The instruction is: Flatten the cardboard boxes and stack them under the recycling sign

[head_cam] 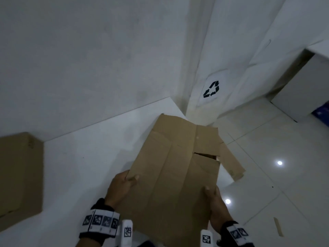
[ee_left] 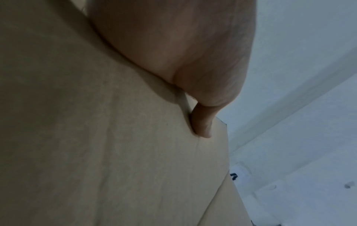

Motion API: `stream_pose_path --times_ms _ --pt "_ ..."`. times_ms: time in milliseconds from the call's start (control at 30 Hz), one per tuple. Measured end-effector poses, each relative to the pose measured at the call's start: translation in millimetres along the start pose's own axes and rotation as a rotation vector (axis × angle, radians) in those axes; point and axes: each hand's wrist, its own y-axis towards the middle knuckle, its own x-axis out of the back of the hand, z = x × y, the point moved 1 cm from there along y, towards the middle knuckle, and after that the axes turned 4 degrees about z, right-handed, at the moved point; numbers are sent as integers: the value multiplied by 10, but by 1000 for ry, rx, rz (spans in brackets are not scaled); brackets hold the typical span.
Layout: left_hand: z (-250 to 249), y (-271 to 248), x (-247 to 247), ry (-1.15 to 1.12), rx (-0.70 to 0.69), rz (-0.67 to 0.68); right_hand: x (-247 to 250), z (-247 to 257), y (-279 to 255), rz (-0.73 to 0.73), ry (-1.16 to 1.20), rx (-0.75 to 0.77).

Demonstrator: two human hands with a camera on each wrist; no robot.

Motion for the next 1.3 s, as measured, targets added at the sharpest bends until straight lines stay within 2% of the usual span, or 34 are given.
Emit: stream_pose_path --times_ms 267,467,733,933,1133,1300 --pt "-676 -85 -1681 -112 -4 59 1693 703 30 -76 -48 84" --pt "-1091 14 -2583 -93 12 64 2643 1074 280 -152 -87 130" --pt "-1595 629 -3385 -88 61 113 3479 1584 997 -233 -177 74" --pt "-1992 1417 -4119 -155 187 181 4036 2315 1533 -299 -239 1" --pt "-2232 2122 -4751 -148 320 247 4445 3036 2006 -314 -265 -51" --pt "-2292 2456 -5100 -119 429 241 4540 3318 2426 -256 -280 -177"
